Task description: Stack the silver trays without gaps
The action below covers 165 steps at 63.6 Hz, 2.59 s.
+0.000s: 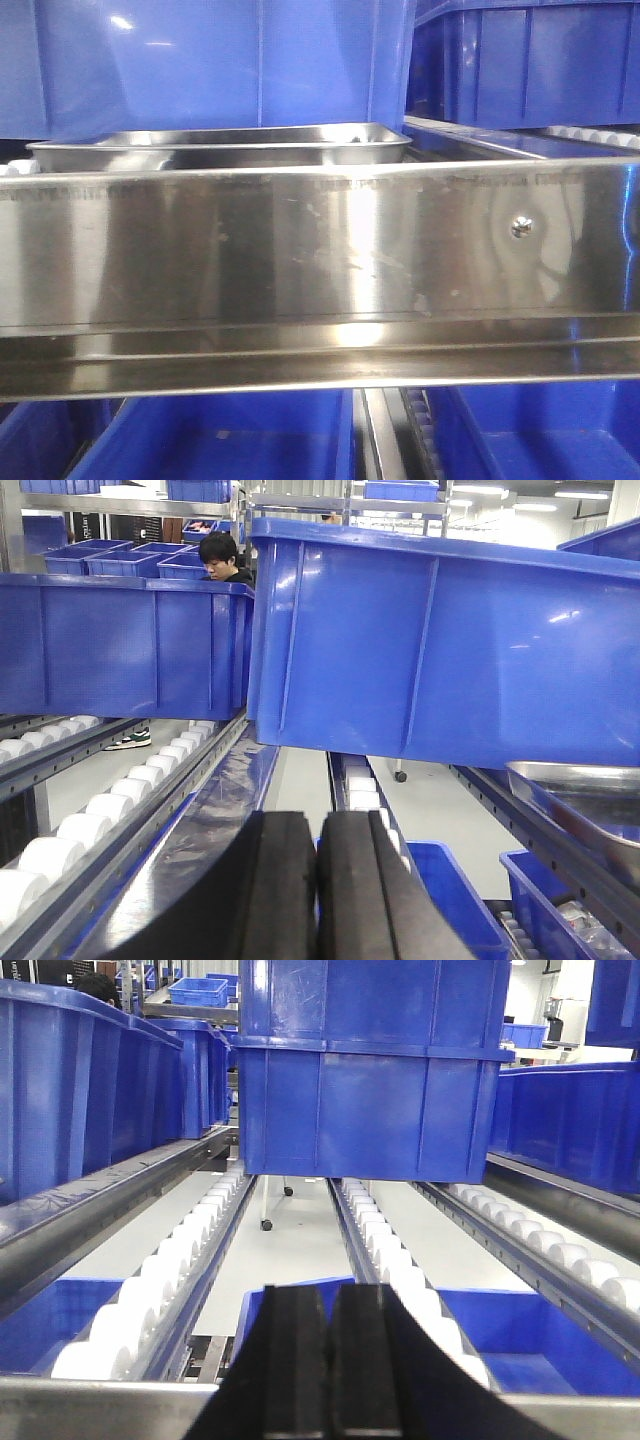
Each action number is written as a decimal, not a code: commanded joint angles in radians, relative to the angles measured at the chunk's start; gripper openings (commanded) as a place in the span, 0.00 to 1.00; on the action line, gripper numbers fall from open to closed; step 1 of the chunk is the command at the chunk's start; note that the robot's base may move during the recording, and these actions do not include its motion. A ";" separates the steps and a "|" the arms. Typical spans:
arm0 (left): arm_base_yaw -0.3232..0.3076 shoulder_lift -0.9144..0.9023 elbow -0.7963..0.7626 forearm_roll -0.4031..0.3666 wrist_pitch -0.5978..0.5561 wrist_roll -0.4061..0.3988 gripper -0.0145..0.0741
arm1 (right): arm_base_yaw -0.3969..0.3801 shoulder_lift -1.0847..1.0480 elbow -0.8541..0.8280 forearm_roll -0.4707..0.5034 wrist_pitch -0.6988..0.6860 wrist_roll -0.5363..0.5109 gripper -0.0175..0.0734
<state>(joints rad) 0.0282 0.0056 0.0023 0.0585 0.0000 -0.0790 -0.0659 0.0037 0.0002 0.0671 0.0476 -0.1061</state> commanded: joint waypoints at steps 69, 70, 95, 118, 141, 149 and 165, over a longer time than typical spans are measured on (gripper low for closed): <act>0.000 -0.006 -0.002 0.001 -0.029 -0.004 0.17 | -0.004 -0.004 0.000 -0.008 -0.192 0.000 0.12; 0.000 -0.006 -0.002 0.001 -0.031 -0.004 0.17 | -0.004 -0.004 0.000 -0.008 -0.209 0.000 0.12; 0.000 -0.006 -0.004 0.001 -0.197 -0.004 0.17 | -0.004 -0.004 0.000 -0.005 -0.336 0.018 0.12; 0.000 -0.006 -0.140 -0.028 0.045 -0.004 0.17 | -0.004 -0.004 -0.201 0.077 0.081 0.238 0.12; 0.000 -0.006 -0.183 -0.239 0.083 -0.004 0.17 | -0.004 -0.004 -0.266 0.282 0.237 0.238 0.12; 0.000 -0.006 -0.201 -0.424 0.106 -0.004 0.17 | -0.004 -0.004 -0.268 0.393 0.233 0.238 0.12; 0.000 -0.006 -0.320 -0.341 0.320 0.000 0.17 | -0.004 -0.004 -0.326 0.402 0.416 0.068 0.12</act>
<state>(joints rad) 0.0282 0.0018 -0.2444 -0.2793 0.2623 -0.0790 -0.0659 0.0000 -0.2848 0.4674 0.3768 0.0580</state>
